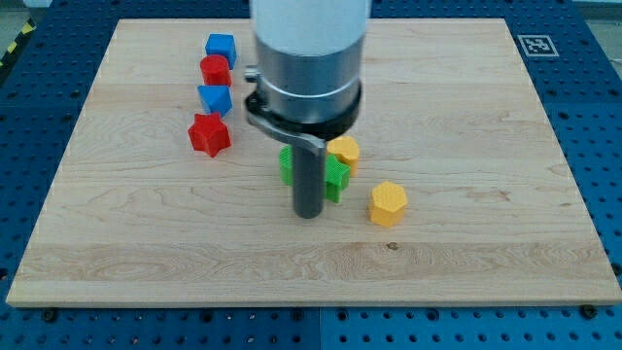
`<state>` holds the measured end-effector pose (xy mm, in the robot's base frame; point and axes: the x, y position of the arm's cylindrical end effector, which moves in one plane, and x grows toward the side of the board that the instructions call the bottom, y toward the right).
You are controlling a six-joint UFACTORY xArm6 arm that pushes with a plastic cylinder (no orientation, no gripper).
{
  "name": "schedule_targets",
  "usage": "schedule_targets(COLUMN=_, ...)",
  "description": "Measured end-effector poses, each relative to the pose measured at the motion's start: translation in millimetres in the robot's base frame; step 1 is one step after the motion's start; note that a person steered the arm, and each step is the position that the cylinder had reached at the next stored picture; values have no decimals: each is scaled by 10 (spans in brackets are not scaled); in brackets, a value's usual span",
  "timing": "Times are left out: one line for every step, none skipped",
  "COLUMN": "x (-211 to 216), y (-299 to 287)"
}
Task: Slide the green star closer to tyellow hexagon
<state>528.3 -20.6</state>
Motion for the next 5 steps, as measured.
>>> schedule_targets(x=-53, y=-231)
schedule_targets(x=-240, y=-68)
schedule_targets(x=-249, y=257)
schedule_targets(x=-249, y=617)
schedule_targets(x=-243, y=745)
